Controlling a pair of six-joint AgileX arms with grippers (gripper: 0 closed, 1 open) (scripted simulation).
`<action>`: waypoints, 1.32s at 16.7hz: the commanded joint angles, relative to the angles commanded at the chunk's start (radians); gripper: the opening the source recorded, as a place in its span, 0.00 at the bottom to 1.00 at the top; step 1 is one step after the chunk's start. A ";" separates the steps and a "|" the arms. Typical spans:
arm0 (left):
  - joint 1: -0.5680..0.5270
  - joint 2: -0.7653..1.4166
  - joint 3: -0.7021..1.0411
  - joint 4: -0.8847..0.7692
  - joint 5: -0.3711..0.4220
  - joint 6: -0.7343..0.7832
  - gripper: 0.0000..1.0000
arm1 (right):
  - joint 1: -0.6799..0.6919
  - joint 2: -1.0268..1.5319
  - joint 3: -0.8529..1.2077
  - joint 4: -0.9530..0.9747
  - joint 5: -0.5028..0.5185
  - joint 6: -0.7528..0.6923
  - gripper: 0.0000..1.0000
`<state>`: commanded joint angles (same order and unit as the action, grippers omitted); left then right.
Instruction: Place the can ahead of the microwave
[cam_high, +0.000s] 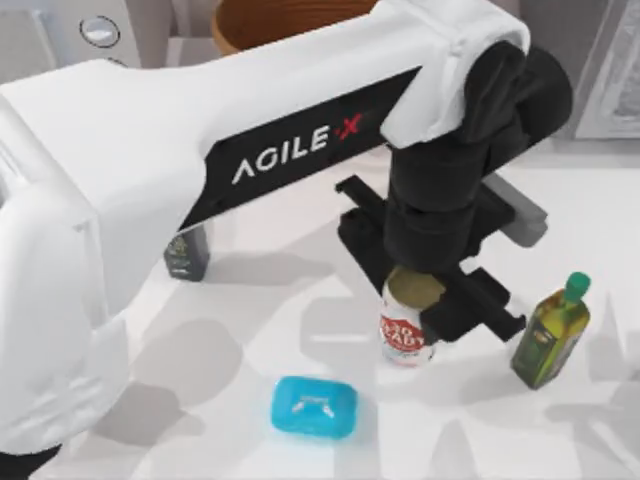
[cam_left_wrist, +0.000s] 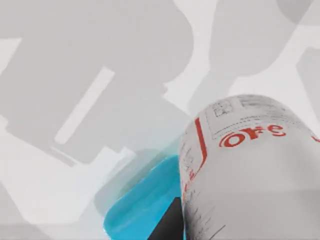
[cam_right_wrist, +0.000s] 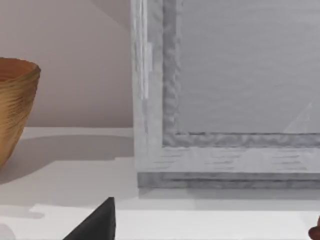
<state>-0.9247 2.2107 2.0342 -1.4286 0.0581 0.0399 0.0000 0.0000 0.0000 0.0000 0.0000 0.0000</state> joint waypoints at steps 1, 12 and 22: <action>0.008 0.008 0.015 -0.005 -0.006 -0.009 0.00 | 0.000 0.000 0.000 0.000 0.000 0.000 1.00; 0.080 0.119 0.076 0.076 -0.053 -0.057 0.00 | 0.000 0.000 0.000 0.000 0.000 0.000 1.00; 0.461 -0.056 0.052 0.144 -0.058 0.023 0.00 | 0.000 0.000 0.000 0.000 0.000 0.000 1.00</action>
<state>-0.4640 2.1552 2.0862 -1.2846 0.0002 0.0628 0.0000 0.0000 0.0000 0.0000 0.0000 0.0000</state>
